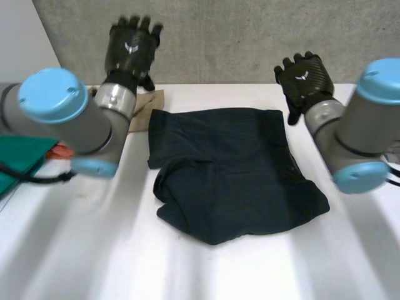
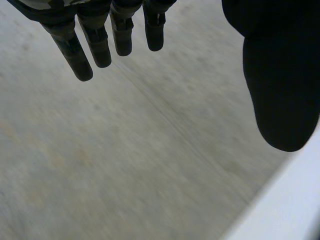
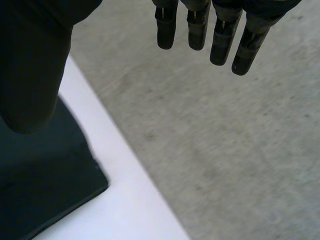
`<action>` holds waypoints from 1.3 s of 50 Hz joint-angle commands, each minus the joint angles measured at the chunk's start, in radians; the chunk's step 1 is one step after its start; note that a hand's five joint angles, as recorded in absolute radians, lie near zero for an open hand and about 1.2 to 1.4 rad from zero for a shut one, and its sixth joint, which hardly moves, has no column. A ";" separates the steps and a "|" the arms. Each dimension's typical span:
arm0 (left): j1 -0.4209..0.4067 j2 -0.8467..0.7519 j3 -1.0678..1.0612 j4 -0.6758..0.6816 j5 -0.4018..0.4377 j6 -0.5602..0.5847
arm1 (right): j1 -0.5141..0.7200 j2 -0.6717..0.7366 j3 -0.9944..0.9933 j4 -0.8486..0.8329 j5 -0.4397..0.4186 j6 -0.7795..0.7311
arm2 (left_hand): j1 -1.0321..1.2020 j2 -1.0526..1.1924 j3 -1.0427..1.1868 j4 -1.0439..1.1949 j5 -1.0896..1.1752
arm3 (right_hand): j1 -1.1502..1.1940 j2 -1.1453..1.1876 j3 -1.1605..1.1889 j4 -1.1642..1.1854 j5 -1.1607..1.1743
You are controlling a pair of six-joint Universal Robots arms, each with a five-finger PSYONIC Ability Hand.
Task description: Fold the laundry.
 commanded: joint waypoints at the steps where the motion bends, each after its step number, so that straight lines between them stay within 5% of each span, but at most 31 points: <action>1: -0.028 0.244 -0.394 -0.189 0.001 -0.019 | -0.142 -0.117 0.188 0.202 -0.235 -0.004 | 0.103 0.099 0.093 0.096 0.080 | -0.022 -0.046 -0.039 -0.058 -0.063; 6: -0.094 0.351 -0.615 -0.261 -0.001 -0.096 | -0.254 -0.143 0.316 0.297 -0.325 -0.010 | 0.496 0.492 0.486 0.489 0.473 | 0.043 0.019 0.027 0.008 0.003; 12: -0.111 0.359 -0.695 -0.290 -0.005 -0.189 | -0.296 -0.142 0.426 0.296 -0.385 -0.047 | 0.690 0.687 0.680 0.683 0.668 | 0.276 0.251 0.259 0.240 0.235; 20: -0.111 0.299 -0.695 -0.321 -0.002 -0.240 | -0.319 -0.143 0.536 0.282 -0.470 -0.131 | 0.673 0.670 0.663 0.666 0.650 | 0.496 0.472 0.479 0.460 0.455; 35: -0.132 0.216 -0.681 -0.313 -0.002 -0.238 | -0.313 -0.099 0.558 0.141 -0.453 -0.162 | 0.347 0.344 0.337 0.340 0.325 | 0.499 0.475 0.482 0.463 0.458; 44: -0.163 0.179 -0.652 -0.253 -0.004 -0.229 | -0.311 -0.093 0.561 0.115 -0.448 -0.165 | 0.350 0.347 0.340 0.343 0.327 | 1.188 1.163 1.171 1.152 1.147; 65: -0.194 0.027 -0.550 -0.117 -0.005 -0.096 | -0.316 -0.097 0.575 0.115 -0.439 -0.143 | 0.499 0.496 0.489 0.492 0.477 | 1.200 1.176 1.183 1.164 1.159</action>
